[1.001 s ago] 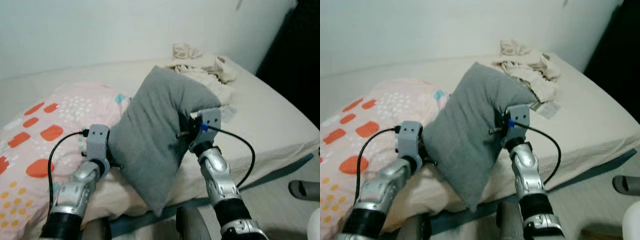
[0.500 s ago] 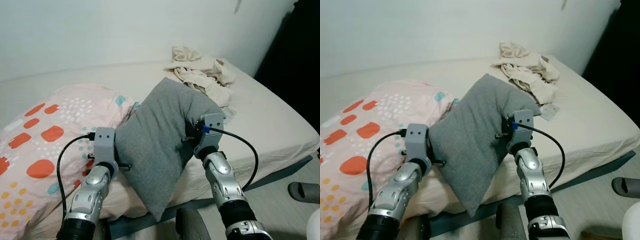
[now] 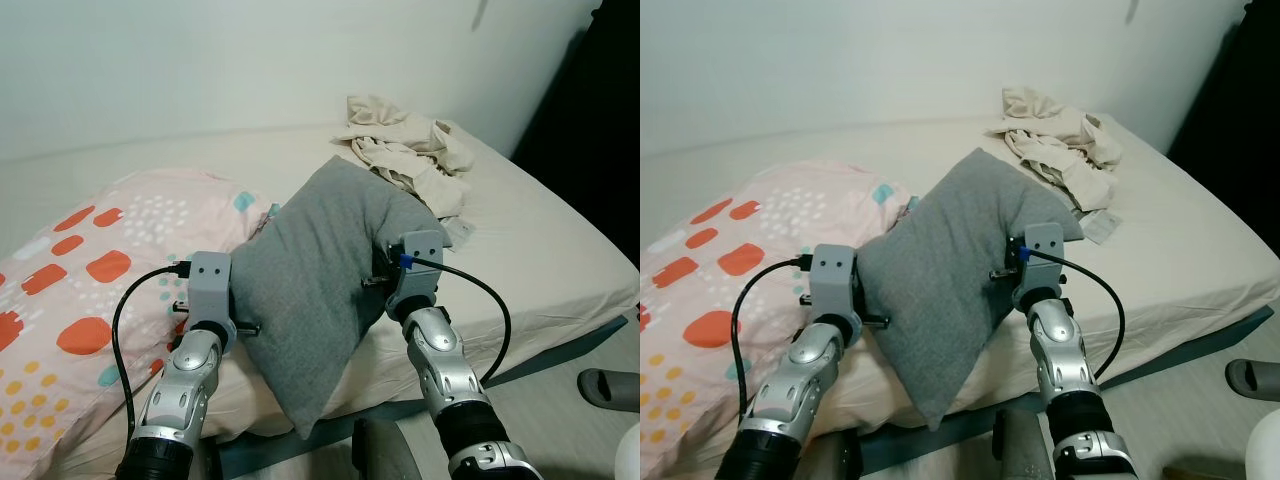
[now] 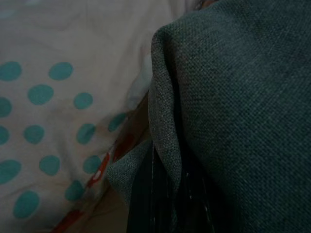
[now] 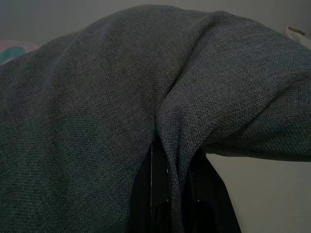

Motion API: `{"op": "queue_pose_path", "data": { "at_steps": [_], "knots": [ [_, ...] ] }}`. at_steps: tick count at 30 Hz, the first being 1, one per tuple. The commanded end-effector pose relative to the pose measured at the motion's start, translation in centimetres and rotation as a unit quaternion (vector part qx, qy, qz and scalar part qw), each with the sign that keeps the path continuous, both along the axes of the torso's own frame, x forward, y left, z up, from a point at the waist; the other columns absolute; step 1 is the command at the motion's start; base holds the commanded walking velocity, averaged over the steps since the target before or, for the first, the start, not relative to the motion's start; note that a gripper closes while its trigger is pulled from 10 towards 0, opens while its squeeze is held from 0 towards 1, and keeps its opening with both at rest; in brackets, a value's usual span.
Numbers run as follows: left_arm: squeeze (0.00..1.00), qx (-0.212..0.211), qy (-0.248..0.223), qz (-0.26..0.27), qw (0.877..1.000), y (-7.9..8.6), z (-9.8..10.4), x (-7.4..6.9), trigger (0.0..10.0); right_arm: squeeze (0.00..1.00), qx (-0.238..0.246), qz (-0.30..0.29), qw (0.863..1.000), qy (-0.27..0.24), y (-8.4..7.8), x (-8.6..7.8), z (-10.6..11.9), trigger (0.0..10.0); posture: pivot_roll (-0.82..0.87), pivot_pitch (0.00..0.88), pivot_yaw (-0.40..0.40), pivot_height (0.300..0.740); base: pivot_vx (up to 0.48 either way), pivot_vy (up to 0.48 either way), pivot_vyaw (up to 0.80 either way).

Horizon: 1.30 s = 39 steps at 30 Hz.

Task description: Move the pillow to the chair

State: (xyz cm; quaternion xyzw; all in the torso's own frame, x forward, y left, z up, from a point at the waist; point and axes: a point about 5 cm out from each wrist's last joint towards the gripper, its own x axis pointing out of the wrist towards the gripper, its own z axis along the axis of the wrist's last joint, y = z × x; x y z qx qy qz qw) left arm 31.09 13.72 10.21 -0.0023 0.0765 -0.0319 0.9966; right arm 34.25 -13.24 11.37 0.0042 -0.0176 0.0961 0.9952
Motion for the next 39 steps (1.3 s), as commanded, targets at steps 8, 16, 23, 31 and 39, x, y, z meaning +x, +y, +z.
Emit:
{"op": "queue_pose_path", "data": {
  "at_steps": [8,16,23,31,39],
  "knots": [
    [0.00,-0.003,-0.038,-0.018,0.999,-1.13,1.11,0.28,10.0,0.00,0.004,0.056,0.998,-0.003,1.67,-0.53,-0.06,10.0,-0.04,0.020,-0.076,0.607,0.000,0.000,0.00],
    [0.00,-0.003,-0.040,-0.016,0.999,-1.18,1.13,0.31,10.0,0.00,0.003,0.058,0.998,-0.001,1.74,-0.55,-0.09,10.0,-0.04,0.022,-0.077,0.637,0.000,0.000,0.00],
    [0.00,0.001,-0.040,-0.012,0.999,-1.24,1.05,0.31,10.0,0.00,0.008,0.057,0.998,0.004,1.51,-0.58,-0.23,10.0,-0.03,0.019,-0.074,0.667,0.000,0.000,0.00],
    [0.00,-0.006,-0.029,-0.029,0.999,-1.15,0.97,0.43,10.0,0.00,0.007,0.056,0.998,0.000,1.44,-0.62,-0.16,10.0,-0.04,0.009,-0.067,0.707,0.000,0.000,0.00],
    [0.00,-0.003,-0.031,-0.009,0.999,-0.86,0.86,0.46,10.0,0.00,0.003,0.058,0.998,0.002,1.34,-0.75,-0.27,10.0,-0.04,0.000,-0.073,0.740,0.000,0.000,0.00]
  ]
}}
